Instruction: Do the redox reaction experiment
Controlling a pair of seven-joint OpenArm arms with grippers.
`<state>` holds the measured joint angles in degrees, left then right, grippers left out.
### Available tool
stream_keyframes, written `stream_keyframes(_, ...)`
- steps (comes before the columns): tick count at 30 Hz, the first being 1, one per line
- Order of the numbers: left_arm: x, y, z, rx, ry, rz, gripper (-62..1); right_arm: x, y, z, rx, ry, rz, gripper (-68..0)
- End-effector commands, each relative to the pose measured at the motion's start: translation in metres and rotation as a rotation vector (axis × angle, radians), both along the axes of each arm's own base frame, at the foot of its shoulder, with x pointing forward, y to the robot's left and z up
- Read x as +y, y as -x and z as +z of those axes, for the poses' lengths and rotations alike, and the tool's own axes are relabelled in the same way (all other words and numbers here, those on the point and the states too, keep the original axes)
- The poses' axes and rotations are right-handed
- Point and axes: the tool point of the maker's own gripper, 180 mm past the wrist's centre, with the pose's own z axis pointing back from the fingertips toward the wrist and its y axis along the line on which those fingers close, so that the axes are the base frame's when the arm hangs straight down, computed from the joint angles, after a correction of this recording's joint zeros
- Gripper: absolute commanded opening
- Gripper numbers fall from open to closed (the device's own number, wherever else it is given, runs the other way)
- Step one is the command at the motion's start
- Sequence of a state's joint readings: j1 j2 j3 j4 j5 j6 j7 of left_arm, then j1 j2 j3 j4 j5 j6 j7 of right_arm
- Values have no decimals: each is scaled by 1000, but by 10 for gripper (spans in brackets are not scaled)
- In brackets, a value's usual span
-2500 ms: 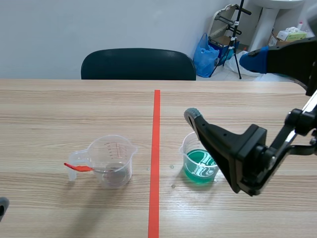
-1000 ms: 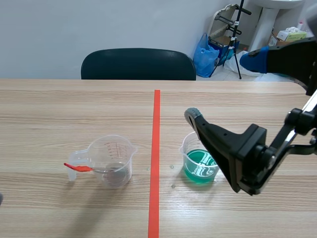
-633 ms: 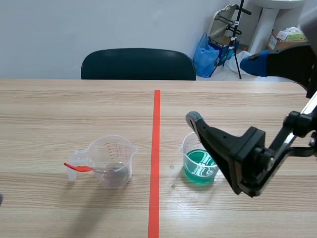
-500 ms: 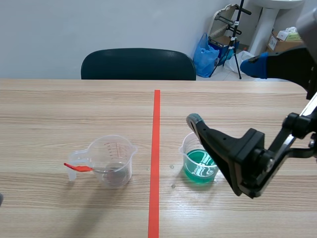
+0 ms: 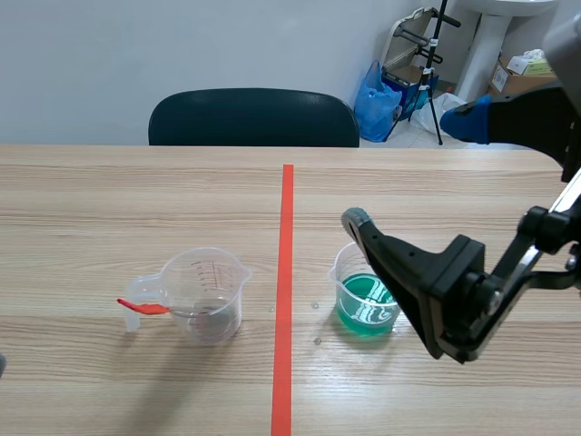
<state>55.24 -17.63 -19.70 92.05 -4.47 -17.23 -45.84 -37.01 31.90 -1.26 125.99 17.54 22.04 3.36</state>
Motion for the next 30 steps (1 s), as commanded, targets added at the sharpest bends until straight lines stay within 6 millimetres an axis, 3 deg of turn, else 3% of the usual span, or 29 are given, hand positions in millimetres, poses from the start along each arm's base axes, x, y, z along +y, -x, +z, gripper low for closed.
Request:
stream_keyframes(1, -3, -2, 8, -29, 8, -12, 14, 1, -1, 8, -22, -23, 4, 4)
stream_keyframes(30, -3, -2, 9, -32, 10, -12, 14, 0, -2, 2, 2, 0, -5, 4)
